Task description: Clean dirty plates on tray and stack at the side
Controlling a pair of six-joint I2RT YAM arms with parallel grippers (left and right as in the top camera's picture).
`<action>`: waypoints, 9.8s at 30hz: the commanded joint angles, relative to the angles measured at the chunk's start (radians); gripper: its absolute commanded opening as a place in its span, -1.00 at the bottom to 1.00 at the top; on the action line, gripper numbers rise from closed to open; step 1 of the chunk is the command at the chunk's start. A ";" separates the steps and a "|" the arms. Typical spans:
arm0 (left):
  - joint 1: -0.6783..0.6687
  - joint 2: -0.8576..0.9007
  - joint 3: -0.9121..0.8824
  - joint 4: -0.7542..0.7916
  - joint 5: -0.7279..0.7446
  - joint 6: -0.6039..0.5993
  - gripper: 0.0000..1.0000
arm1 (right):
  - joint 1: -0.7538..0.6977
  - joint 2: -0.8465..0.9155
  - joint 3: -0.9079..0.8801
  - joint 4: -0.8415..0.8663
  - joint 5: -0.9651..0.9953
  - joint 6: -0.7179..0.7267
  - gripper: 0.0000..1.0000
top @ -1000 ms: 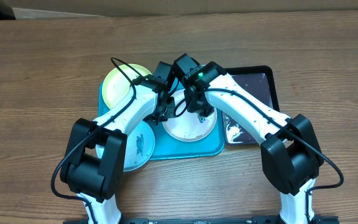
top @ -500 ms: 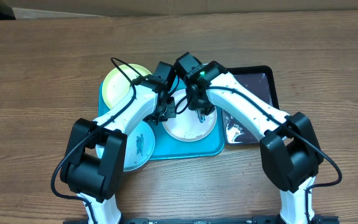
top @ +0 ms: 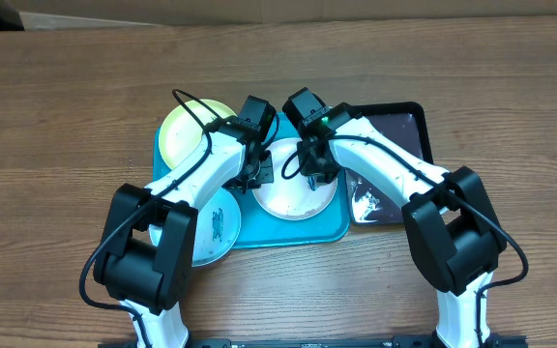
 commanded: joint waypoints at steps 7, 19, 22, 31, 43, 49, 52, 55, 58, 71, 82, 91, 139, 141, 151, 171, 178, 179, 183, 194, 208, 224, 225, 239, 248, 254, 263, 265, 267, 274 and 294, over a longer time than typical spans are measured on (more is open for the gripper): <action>0.001 0.010 -0.005 0.001 -0.035 -0.021 -0.91 | 0.001 0.001 -0.066 0.076 -0.003 -0.008 -0.87; 0.001 0.010 -0.005 0.003 -0.035 -0.021 -0.91 | -0.008 0.001 -0.069 0.066 -0.003 -0.009 -0.71; 0.001 0.010 -0.005 0.003 -0.035 -0.021 -0.92 | -0.008 0.001 -0.069 0.060 -0.004 -0.009 -0.79; 0.001 0.010 -0.005 0.003 -0.035 -0.021 -0.91 | -0.008 0.001 -0.070 0.053 -0.029 -0.008 -0.92; 0.001 0.010 -0.005 0.004 -0.035 -0.017 -0.92 | -0.007 0.035 -0.072 0.094 -0.050 -0.008 -0.92; 0.001 0.010 -0.005 0.004 -0.035 -0.017 -0.92 | -0.007 0.090 -0.072 0.103 -0.141 -0.008 -0.92; 0.001 0.010 -0.005 0.004 -0.035 -0.017 -0.92 | -0.007 0.110 -0.072 0.106 -0.204 -0.009 -0.92; 0.001 0.010 -0.005 0.004 -0.035 -0.017 -0.91 | -0.007 0.117 -0.072 0.112 -0.266 -0.012 -0.92; 0.001 0.010 -0.005 0.004 -0.035 -0.017 -0.91 | -0.007 0.118 -0.072 0.124 -0.331 -0.058 -0.92; 0.001 0.010 -0.005 0.008 -0.035 -0.017 -0.92 | 0.005 0.146 -0.072 0.169 -0.457 -0.063 -0.92; 0.001 0.010 -0.005 0.010 -0.035 -0.017 -0.92 | 0.014 0.151 -0.072 0.179 -0.549 -0.092 -0.92; 0.001 0.010 -0.005 0.010 -0.035 -0.017 -0.91 | -0.059 0.135 -0.013 0.134 -0.873 -0.250 -0.92; 0.001 0.010 -0.005 0.010 -0.035 -0.017 -0.91 | -0.154 0.032 -0.218 0.240 -0.904 -0.612 -0.92; 0.001 0.010 -0.005 0.010 -0.035 -0.017 -0.92 | -0.162 0.031 -0.208 0.240 -0.901 -0.611 -0.92; 0.001 0.010 -0.005 0.010 -0.035 -0.017 -0.92 | -0.221 0.025 -0.107 0.220 -0.840 -0.607 -0.92; 0.001 0.010 -0.005 0.010 -0.034 -0.017 -0.92 | -0.155 0.025 0.023 0.154 -0.992 -0.379 -0.92; 0.001 0.010 -0.005 0.010 -0.035 -0.017 -0.92 | -0.108 0.027 -0.037 0.245 -0.850 -0.192 -0.92; 0.001 0.010 -0.005 0.010 -0.035 -0.017 -0.91 | -0.104 0.027 -0.047 0.261 -0.844 -0.175 -0.93; 0.001 0.010 -0.005 0.010 -0.035 -0.017 -0.92 | -0.103 0.031 -0.083 0.307 -0.805 -0.131 -0.93; 0.001 0.010 -0.005 0.010 -0.035 -0.017 -0.92 | -0.102 0.037 -0.153 0.356 -0.732 -0.127 -0.93; 0.001 0.010 -0.005 0.010 -0.034 -0.017 -0.91 | -0.207 0.034 -0.118 0.355 -0.794 0.052 -0.93; 0.001 0.010 -0.005 0.009 -0.035 -0.017 -0.91 | -0.281 -0.160 -0.075 0.241 -0.949 -0.093 -0.93; 0.001 0.010 -0.005 0.009 -0.035 -0.017 -0.91 | -0.300 -0.171 -0.075 0.218 -0.921 -0.093 -0.93; 0.001 0.010 -0.005 0.014 -0.001 -0.017 -0.90 | -0.463 -0.194 -0.076 -0.021 -0.367 -0.198 -0.93; 0.001 0.010 -0.005 0.016 -0.001 -0.017 -0.90 | -0.462 -0.193 -0.077 0.002 -0.288 -0.198 -0.93; -0.001 0.010 -0.005 0.018 -0.001 -0.017 -0.90 | -0.460 -0.192 -0.105 0.017 -0.204 -0.197 -0.93; -0.001 0.010 -0.005 0.019 0.000 -0.017 -0.88 | -0.460 -0.192 -0.252 0.118 -0.135 -0.217 -0.93; -0.001 0.010 -0.005 0.019 -0.001 -0.017 -0.88 | -0.460 -0.192 -0.264 0.120 -0.135 -0.221 -0.92; -0.001 0.010 -0.005 0.018 0.000 -0.017 -0.88 | -0.460 -0.192 -0.268 0.116 -0.135 -0.232 -0.88; -0.002 0.010 -0.005 0.018 0.025 -0.017 -0.82 | -0.460 -0.192 -0.214 0.043 -0.156 -0.239 -0.02; -0.002 0.010 -0.013 0.033 -0.002 -0.051 -0.67 | -0.660 -0.193 0.195 -0.043 -0.150 -0.238 1.00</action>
